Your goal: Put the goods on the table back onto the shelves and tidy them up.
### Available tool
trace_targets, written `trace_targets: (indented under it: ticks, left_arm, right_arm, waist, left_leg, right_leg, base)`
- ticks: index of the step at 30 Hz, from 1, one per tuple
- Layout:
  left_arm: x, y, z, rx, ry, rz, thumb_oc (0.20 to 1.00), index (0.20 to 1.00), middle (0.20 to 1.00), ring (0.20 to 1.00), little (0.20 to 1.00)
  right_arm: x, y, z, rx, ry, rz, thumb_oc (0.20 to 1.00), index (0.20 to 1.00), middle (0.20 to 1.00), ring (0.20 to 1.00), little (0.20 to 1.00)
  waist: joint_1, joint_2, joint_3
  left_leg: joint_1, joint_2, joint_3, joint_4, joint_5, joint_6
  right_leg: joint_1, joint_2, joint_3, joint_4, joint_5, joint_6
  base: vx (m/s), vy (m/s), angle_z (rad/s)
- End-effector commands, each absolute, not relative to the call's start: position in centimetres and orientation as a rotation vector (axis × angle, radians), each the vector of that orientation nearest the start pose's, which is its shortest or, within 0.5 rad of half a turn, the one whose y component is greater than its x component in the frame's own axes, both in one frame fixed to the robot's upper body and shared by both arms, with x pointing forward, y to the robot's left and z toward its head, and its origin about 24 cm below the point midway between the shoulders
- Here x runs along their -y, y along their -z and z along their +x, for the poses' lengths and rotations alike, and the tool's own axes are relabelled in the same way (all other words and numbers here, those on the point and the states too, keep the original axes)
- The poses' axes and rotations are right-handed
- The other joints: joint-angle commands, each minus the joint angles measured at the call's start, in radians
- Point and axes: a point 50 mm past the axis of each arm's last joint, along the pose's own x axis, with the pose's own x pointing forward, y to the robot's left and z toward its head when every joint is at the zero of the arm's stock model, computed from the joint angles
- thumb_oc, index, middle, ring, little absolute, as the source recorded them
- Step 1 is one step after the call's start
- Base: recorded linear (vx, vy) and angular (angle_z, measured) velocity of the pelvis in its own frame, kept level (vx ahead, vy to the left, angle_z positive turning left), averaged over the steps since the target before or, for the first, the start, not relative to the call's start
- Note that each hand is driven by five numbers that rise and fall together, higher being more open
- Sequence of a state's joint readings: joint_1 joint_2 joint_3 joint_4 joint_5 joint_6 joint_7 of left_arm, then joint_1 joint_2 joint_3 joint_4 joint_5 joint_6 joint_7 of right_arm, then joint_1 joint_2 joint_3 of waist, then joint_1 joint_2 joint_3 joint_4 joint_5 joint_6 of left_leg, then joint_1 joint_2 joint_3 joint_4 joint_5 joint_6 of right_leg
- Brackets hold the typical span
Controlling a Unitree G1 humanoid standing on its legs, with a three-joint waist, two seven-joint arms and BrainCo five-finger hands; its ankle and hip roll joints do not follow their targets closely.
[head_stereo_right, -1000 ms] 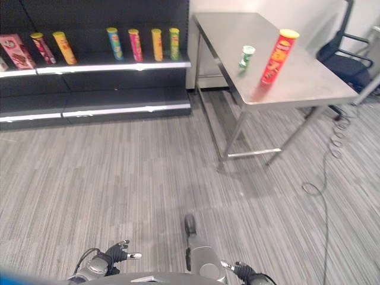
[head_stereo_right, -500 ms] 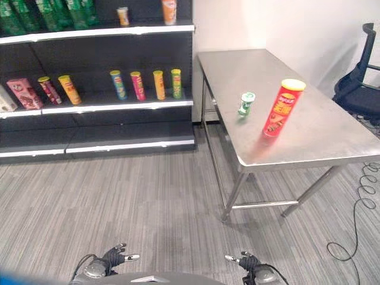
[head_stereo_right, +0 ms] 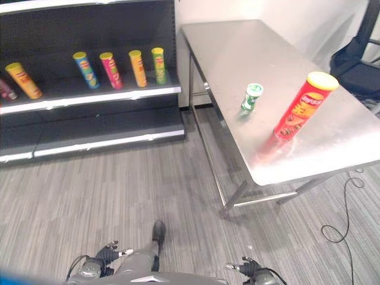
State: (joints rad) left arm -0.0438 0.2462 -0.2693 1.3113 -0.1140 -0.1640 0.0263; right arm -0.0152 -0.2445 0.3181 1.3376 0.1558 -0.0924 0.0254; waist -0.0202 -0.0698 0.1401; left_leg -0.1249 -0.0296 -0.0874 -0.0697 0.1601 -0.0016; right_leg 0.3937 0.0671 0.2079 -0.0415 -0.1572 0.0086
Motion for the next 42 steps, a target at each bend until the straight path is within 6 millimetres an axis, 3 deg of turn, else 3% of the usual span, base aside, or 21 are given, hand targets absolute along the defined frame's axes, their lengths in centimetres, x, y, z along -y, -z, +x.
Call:
trace_targets:
  ticks: [1, 8, 10, 11, 12, 13, 14, 16, 17, 18, 21, 22, 25, 27, 31, 33, 35, 37, 39, 41, 42]
  left_arm:
    - [-21.1, 15.8, 11.4, -1.067, 0.066, 0.307, 1.000, 1.000, 1.000, 1.000, 1.000]
    - [-21.7, 15.6, 12.0, -1.055, 0.099, 0.361, 1.000, 1.000, 1.000, 1.000, 1.000]
    - [-21.8, 15.4, 12.3, -1.048, 0.110, 0.377, 1.000, 1.000, 1.000, 1.000, 1.000]
    - [-21.8, 15.3, 12.8, -1.038, 0.116, 0.386, 1.000, 1.000, 1.000, 1.000, 1.000]
    - [-21.8, 15.3, 12.8, -1.038, 0.116, 0.386, 1.000, 1.000, 1.000, 1.000, 1.000]
    - [-21.8, 15.2, 13.0, -1.034, 0.131, 0.402, 1.000, 1.000, 1.000, 1.000, 1.000]
    - [-21.7, 15.3, 13.0, -1.037, 0.146, 0.414, 1.000, 1.000, 1.000, 1.000, 1.000]
    - [-21.7, 15.3, 12.8, -1.047, 0.169, 0.430, 1.000, 1.000, 1.000, 1.000, 1.000]
    - [-21.7, 15.3, 12.8, -1.047, 0.169, 0.430, 1.000, 1.000, 1.000, 1.000, 1.000]
    - [-21.9, 15.3, 12.9, -1.047, 0.167, 0.436, 1.000, 1.000, 1.000, 1.000, 1.000]
    - [-21.7, 15.2, 13.3, -1.044, 0.198, 0.465, 1.000, 1.000, 1.000, 1.000, 1.000]
    - [-21.5, 15.2, 13.2, -1.040, 0.200, 0.455, 1.000, 1.000, 1.000, 1.000, 1.000]
    - [-21.3, 15.3, 13.0, -1.036, 0.188, 0.431, 1.000, 1.000, 1.000, 1.000, 1.000]
    - [-20.9, 15.5, 12.5, -1.044, 0.187, 0.410, 1.000, 1.000, 1.000, 1.000, 1.000]
    - [-20.8, 15.6, 12.4, -1.048, 0.175, 0.388, 1.000, 1.000, 1.000, 1.000, 1.000]
    - [-20.7, 15.5, 12.7, -1.037, 0.160, 0.372, 1.000, 1.000, 1.000, 1.000, 1.000]
    - [-20.7, 15.5, 12.7, -1.033, 0.122, 0.329, 1.000, 1.000, 1.000, 1.000, 1.000]
    - [-20.5, 15.6, 12.4, -1.034, 0.096, 0.294, 1.000, 1.000, 1.000, 1.000, 1.000]
    - [-20.5, 15.7, 12.2, -1.039, 0.088, 0.287, 1.000, 1.000, 1.000, 1.000, 1.000]
    - [-20.5, 15.7, 12.2, -1.039, 0.079, 0.284, 1.000, 1.000, 1.000, 1.000, 1.000]
    - [-20.5, 15.7, 12.2, -1.039, 0.079, 0.284, 1.000, 1.000, 1.000, 1.000, 1.000]
  right_arm:
    - [23.3, 16.3, 8.0, -1.225, -0.051, -0.302, 1.000, 1.000, 1.000, 1.000, 1.000]
    - [22.9, 16.4, 8.2, -1.228, -0.071, -0.283, 1.000, 1.000, 1.000, 1.000, 1.000]
    - [22.8, 16.4, 8.2, -1.225, -0.075, -0.282, 1.000, 1.000, 1.000, 1.000, 1.000]
    - [22.9, 16.2, 8.8, -1.209, -0.067, -0.274, 1.000, 1.000, 1.000, 1.000, 1.000]
    - [22.9, 16.2, 8.8, -1.209, -0.067, -0.274, 1.000, 1.000, 1.000, 1.000, 1.000]
    - [22.9, 16.2, 9.2, -1.199, -0.065, -0.272, 1.000, 1.000, 1.000, 1.000, 1.000]
    - [22.9, 16.2, 9.1, -1.200, -0.064, -0.275, 1.000, 1.000, 1.000, 1.000, 1.000]
    - [22.6, 16.3, 8.8, -1.208, -0.078, -0.282, 1.000, 1.000, 1.000, 1.000, 1.000]
    - [22.6, 16.3, 8.8, -1.208, -0.078, -0.282, 1.000, 1.000, 1.000, 1.000, 1.000]
    - [22.4, 16.4, 8.6, -1.214, -0.090, -0.289, 1.000, 1.000, 1.000, 1.000, 1.000]
    - [22.7, 16.4, 8.2, -1.242, -0.121, -0.334, 1.000, 1.000, 1.000, 1.000, 1.000]
    - [22.8, 16.4, 8.2, -1.240, -0.103, -0.318, 1.000, 1.000, 1.000, 1.000, 1.000]
    - [22.6, 16.6, 7.5, -1.253, -0.093, -0.300, 1.000, 1.000, 1.000, 1.000, 1.000]
    - [22.9, 16.7, 6.9, -1.268, -0.085, -0.302, 1.000, 1.000, 1.000, 1.000, 1.000]
    - [23.2, 16.5, 7.1, -1.260, -0.069, -0.302, 1.000, 1.000, 1.000, 1.000, 1.000]
    - [23.5, 16.4, 7.5, -1.249, -0.063, -0.312, 1.000, 1.000, 1.000, 1.000, 1.000]
    - [23.7, 16.4, 7.5, -1.249, -0.046, -0.303, 1.000, 1.000, 1.000, 1.000, 1.000]
    - [23.6, 16.4, 7.2, -1.257, -0.045, -0.297, 1.000, 1.000, 1.000, 1.000, 1.000]
    - [23.5, 16.5, 7.0, -1.262, -0.052, -0.300, 1.000, 1.000, 1.000, 1.000, 1.000]
    - [23.6, 16.5, 6.9, -1.268, -0.048, -0.298, 1.000, 1.000, 1.000, 1.000, 1.000]
    - [23.6, 16.5, 6.8, -1.268, -0.048, -0.298, 1.000, 1.000, 1.000, 1.000, 1.000]
  waist:
    - [0.036, 0.020, -0.063]
    - [0.021, -0.011, -0.111]
    - [0.014, -0.013, -0.117]
    - [0.004, -0.008, -0.108]
    - [0.005, -0.008, -0.108]
    - [-0.008, 0.001, -0.082]
    - [-0.008, 0.014, -0.080]
    - [-0.015, 0.028, -0.071]
    - [-0.016, 0.026, -0.069]
    - [-0.020, 0.030, -0.069]
    - [-0.038, 0.022, -0.066]
    - [-0.044, 0.019, -0.067]
    - [-0.038, 0.005, -0.073]
    - [-0.032, -0.002, -0.087]
    - [-0.025, -0.017, -0.053]
    - [-0.011, -0.025, -0.021]
    - [-0.001, -0.026, -0.011]
    - [0.006, -0.028, -0.016]
    - [0.021, -0.027, -0.026]
    - [0.034, -0.014, -0.034]
    - [0.035, -0.014, -0.033]
  left_leg:
    - [-0.048, 0.092, 0.010, 0.042, -0.006, -0.087]
    - [-0.037, 0.034, 0.084, 0.102, -0.095, -0.032]
    - [-0.017, 0.014, 0.089, 0.098, -0.115, -0.008]
    - [0.008, -0.001, 0.089, 0.092, -0.136, 0.015]
    - [0.008, 0.000, 0.090, 0.092, -0.136, 0.015]
    - [0.048, -0.006, 0.099, 0.085, -0.152, 0.032]
    - [0.071, 0.001, 0.105, 0.078, -0.162, 0.038]
    - [0.124, 0.012, 0.114, 0.056, -0.178, 0.041]
    - [0.128, 0.010, 0.112, 0.055, -0.178, 0.041]
    - [0.146, 0.023, 0.122, 0.046, -0.196, 0.033]
    - [0.171, 0.026, 0.140, 0.043, -0.218, 0.021]
    - [0.168, 0.024, 0.128, 0.049, -0.220, 0.020]
    - [0.186, 0.027, 0.129, 0.045, -0.225, 0.007]
    - [0.193, 0.043, 0.124, 0.048, -0.231, -0.019]
    - [0.136, 0.064, 0.134, 0.240, -0.258, -0.061]
    - [0.050, 0.066, 0.105, 0.418, -0.211, -0.078]
    - [0.009, 0.064, 0.069, 0.482, -0.178, -0.084]
    - [0.003, 0.088, 0.045, 0.420, -0.188, -0.084]
    - [0.021, 0.123, -0.008, 0.282, -0.202, -0.083]
    - [0.022, 0.156, -0.101, 0.157, -0.152, -0.093]
    - [0.027, 0.158, -0.100, 0.151, -0.150, -0.094]
  right_leg:
    - [-0.138, -0.084, -0.019, 0.010, -0.035, 0.067]
    - [-0.188, -0.169, 0.000, 0.134, 0.003, 0.137]
    - [-0.225, -0.176, 0.010, 0.220, 0.057, 0.156]
    - [-0.280, -0.169, 0.027, 0.340, 0.144, 0.184]
    - [-0.281, -0.169, 0.028, 0.342, 0.143, 0.184]
    - [-0.342, -0.175, 0.005, 0.467, 0.228, 0.207]
    - [-0.363, -0.187, -0.033, 0.499, 0.244, 0.199]
    - [-0.410, -0.214, -0.122, 0.526, 0.222, 0.178]
    - [-0.408, -0.216, -0.124, 0.529, 0.219, 0.178]
    - [-0.427, -0.215, -0.203, 0.408, 0.136, 0.155]
    - [-0.464, -0.165, -0.267, 0.205, 0.084, 0.136]
    - [-0.426, -0.156, -0.236, 0.147, 0.074, 0.145]
    - [-0.387, -0.128, -0.169, 0.090, 0.078, 0.125]
    - [-0.342, -0.122, -0.182, 0.010, 0.095, 0.106]
    - [-0.307, -0.108, -0.200, 0.014, 0.077, 0.070]
    - [-0.293, -0.097, -0.192, 0.020, 0.071, 0.047]
    - [-0.277, -0.090, -0.182, 0.014, 0.065, 0.042]
    - [-0.267, -0.098, -0.162, 0.003, 0.060, 0.057]
    - [-0.263, -0.108, -0.129, -0.008, 0.053, 0.072]
    - [-0.267, -0.103, -0.090, -0.007, 0.042, 0.079]
    - [-0.266, -0.102, -0.090, -0.006, 0.041, 0.079]
  base:
    - [0.28, 0.195, -0.49]
    - [0.21, 0.164, -0.27]
    - [0.22, 0.172, 0.08]
    - [0.17, 0.130, 0.10]
    - [0.17, 0.155, -0.06]
    - [0.11, 0.114, -0.24]
    - [0.15, 0.153, -0.28]
    - [0.13, 0.099, -0.22]
    - [0.16, 0.016, -0.17]
    - [0.13, -0.039, 0.00]
    - [0.13, -0.078, -0.15]
    - [0.11, -0.068, -0.45]
    - [0.08, -0.075, 0.27]
    - [0.13, -0.213, 0.16]
    - [0.01, -0.131, 0.09]
    - [-0.03, -0.101, 0.05]
    - [0.04, -0.018, -0.06]
    - [0.12, 0.098, -0.35]
    - [0.15, 0.145, -0.56]
    - [0.12, 0.141, -0.65]
    - [0.20, 0.255, -0.61]
